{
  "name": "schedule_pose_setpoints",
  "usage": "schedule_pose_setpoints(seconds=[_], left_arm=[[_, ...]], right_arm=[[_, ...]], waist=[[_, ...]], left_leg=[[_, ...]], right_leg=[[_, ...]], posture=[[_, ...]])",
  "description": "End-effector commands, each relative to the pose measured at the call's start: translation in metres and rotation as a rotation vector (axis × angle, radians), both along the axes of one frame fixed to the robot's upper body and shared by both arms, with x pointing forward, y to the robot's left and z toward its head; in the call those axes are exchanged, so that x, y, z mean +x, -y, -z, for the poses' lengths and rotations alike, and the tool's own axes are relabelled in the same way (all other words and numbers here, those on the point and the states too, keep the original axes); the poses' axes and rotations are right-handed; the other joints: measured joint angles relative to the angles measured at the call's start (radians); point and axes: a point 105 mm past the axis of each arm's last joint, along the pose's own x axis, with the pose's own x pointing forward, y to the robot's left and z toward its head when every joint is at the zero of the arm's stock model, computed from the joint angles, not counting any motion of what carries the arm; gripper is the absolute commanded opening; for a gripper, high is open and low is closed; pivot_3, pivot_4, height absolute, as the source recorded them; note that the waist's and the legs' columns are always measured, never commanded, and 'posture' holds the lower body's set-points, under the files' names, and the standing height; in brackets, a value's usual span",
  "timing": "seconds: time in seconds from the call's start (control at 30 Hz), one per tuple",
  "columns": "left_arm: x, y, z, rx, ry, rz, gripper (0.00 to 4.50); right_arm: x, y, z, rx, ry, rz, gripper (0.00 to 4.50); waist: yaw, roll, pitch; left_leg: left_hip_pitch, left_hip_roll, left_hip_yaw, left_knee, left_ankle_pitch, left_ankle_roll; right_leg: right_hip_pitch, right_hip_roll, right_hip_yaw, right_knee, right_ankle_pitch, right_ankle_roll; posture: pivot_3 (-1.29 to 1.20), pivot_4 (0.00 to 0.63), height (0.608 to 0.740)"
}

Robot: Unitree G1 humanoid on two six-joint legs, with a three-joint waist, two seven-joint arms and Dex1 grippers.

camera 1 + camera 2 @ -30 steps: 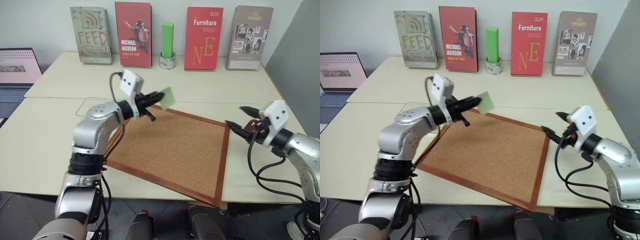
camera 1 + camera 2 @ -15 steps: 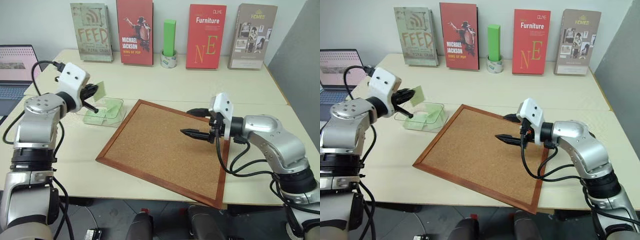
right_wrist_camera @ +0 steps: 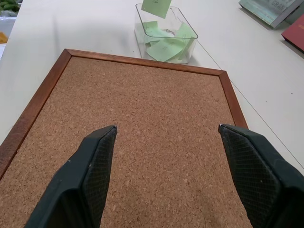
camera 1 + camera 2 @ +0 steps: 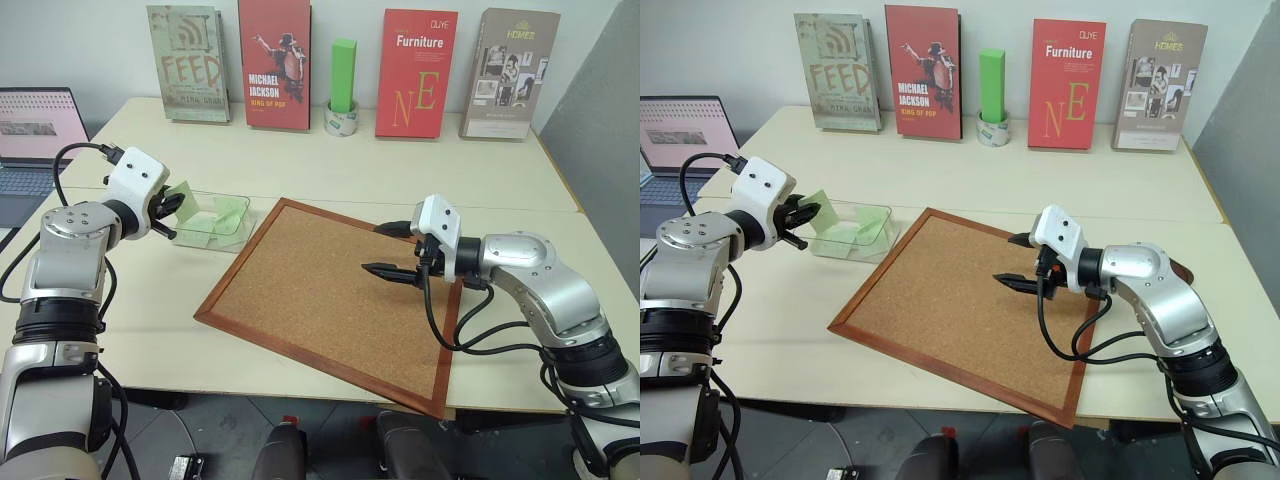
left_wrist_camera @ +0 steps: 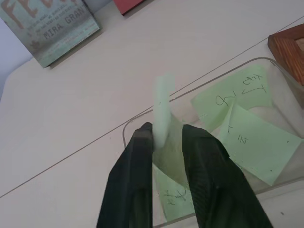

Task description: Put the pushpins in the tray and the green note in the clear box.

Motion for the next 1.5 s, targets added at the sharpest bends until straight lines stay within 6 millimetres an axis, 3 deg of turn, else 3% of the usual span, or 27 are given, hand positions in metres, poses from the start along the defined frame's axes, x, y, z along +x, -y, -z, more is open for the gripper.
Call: schedule_pose_setpoints(seconds=[0.03,0.33,0.5,0.7,0.87,0.97,1.27,1.37,1.5], left_arm=[[-0.001,0.0,-0.013,0.011,0.034,0.017,1.79],[-0.004,0.006,-0.002,0.016,-0.021,0.063,3.57],[-0.008,0.019,0.005,-0.023,-0.07,0.138,4.47],[-0.011,0.026,0.007,-0.005,-0.095,0.185,4.47],[-0.013,0.026,0.012,0.155,-0.095,0.221,4.47],[-0.013,0.022,0.017,0.345,-0.079,0.248,4.47],[-0.004,0.025,0.001,0.051,-0.004,0.18,4.47],[0.001,0.023,-0.011,-0.215,0.004,0.115,4.47],[-0.002,0.019,-0.01,-0.146,-0.006,0.105,4.47]], right_arm=[[-0.005,-0.003,-0.01,0.01,0.041,-0.024,3.64],[-0.004,-0.002,-0.011,0.012,0.039,-0.017,3.64],[-0.003,-0.002,-0.013,0.018,0.047,-0.012,3.64],[-0.001,-0.002,-0.015,0.033,0.055,0.0,3.64],[0.0,-0.003,-0.016,0.038,0.062,0.005,3.64],[0.001,-0.004,-0.017,0.043,0.067,0.008,3.64],[0.002,-0.004,-0.021,0.055,0.081,0.015,3.64],[0.002,-0.003,-0.021,0.059,0.085,0.019,3.64],[0.002,-0.003,-0.022,0.062,0.089,0.021,3.64]], waist=[[0.0,0.0,0.0],[0.0,0.0,0.0],[0.0,0.0,0.0],[0.0,0.0,0.0],[0.0,0.0,0.0],[0.0,0.0,0.0],[0.0,0.0,0.0],[0.001,0.0,0.0],[-0.003,0.0,0.0]], left_leg=[[0.0,0.0,0.0,0.0,0.0,0.0],[0.0,0.0,0.0,0.0,0.0,0.0],[0.0,0.0,0.0,0.0,0.0,0.0],[0.0,0.0,0.0,0.0,0.0,0.0],[0.0,0.0,0.0,0.0,0.0,0.0],[0.0,0.0,0.0,0.0,0.0,0.0],[0.0,0.0,0.0,0.001,0.0,0.0],[0.0,0.0,0.0,0.001,0.0,0.0],[0.0,0.0,0.0,0.001,0.0,0.0]], right_leg=[[0.0,0.0,0.0,0.0,0.0,0.0],[0.0,0.0,0.0,0.0,0.0,0.0],[0.0,0.0,0.0,0.0,0.0,0.0],[0.0,0.0,0.0,0.0,0.0,0.0],[0.0,0.0,0.0,0.0,0.0,0.0],[0.0,0.0,0.0,0.001,0.0,0.0],[0.0,0.0,0.0,0.001,0.0,0.0],[0.0,0.0,0.0,0.001,0.0,0.0],[0.0,0.0,0.0,0.001,0.0,0.0]], posture=[[0.0,0.15,0.74],[0.0,0.15,0.74],[0.0,0.15,0.74],[0.0,0.15,0.74],[0.0,0.15,0.74],[0.0,0.15,0.74],[0.0,0.15,0.74],[0.0,0.15,0.74],[0.0,0.15,0.74]])
